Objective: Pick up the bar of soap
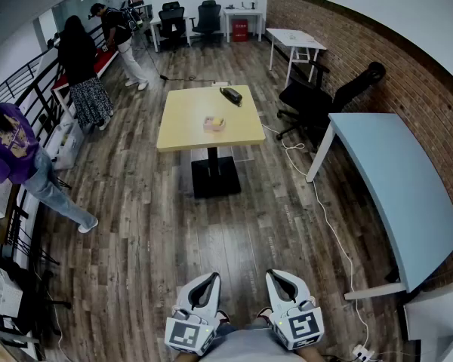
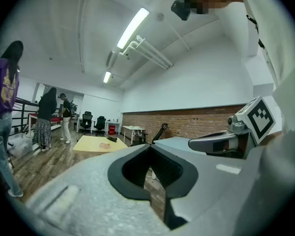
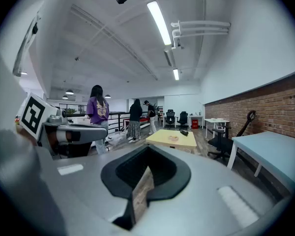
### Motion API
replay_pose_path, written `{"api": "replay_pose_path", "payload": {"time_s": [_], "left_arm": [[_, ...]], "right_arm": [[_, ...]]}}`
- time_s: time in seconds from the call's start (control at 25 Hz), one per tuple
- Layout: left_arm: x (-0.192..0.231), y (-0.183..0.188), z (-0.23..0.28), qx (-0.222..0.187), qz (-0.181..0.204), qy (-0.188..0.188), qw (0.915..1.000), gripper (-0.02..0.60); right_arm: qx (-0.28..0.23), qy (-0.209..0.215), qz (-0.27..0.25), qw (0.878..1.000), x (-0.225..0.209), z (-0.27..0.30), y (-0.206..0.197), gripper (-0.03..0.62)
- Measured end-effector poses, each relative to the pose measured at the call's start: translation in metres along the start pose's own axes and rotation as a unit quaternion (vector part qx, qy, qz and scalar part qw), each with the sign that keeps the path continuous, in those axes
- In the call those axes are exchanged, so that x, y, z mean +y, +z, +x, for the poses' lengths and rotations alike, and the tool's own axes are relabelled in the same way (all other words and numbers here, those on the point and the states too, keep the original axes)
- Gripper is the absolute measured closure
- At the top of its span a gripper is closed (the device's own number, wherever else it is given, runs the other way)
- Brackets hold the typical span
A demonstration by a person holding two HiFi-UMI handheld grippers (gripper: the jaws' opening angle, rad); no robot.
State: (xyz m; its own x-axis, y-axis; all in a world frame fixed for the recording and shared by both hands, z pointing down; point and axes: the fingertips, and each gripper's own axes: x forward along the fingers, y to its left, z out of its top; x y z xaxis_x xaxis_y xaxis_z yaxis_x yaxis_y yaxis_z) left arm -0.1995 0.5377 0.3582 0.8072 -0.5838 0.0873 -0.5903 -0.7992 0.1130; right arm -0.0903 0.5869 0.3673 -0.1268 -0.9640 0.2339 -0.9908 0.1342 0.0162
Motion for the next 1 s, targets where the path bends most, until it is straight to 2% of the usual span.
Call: {"api": "replay_pose_path", "payload": {"time_s": [0.48, 1.0], "left_arm": [[0.013, 0.006, -0.009, -0.009, 0.010, 0.001, 0.9999, 0.581], [0.040, 0.009, -0.022, -0.013, 0.011, -0.003, 0.9999, 0.581]], "right_arm": [[-0.005, 0.003, 0.000, 1.000, 0.015, 0.008, 0.006, 0.591], [-0.023, -0.019, -0.003, 1.000, 0.032, 0.019, 0.014, 0.591]]}}
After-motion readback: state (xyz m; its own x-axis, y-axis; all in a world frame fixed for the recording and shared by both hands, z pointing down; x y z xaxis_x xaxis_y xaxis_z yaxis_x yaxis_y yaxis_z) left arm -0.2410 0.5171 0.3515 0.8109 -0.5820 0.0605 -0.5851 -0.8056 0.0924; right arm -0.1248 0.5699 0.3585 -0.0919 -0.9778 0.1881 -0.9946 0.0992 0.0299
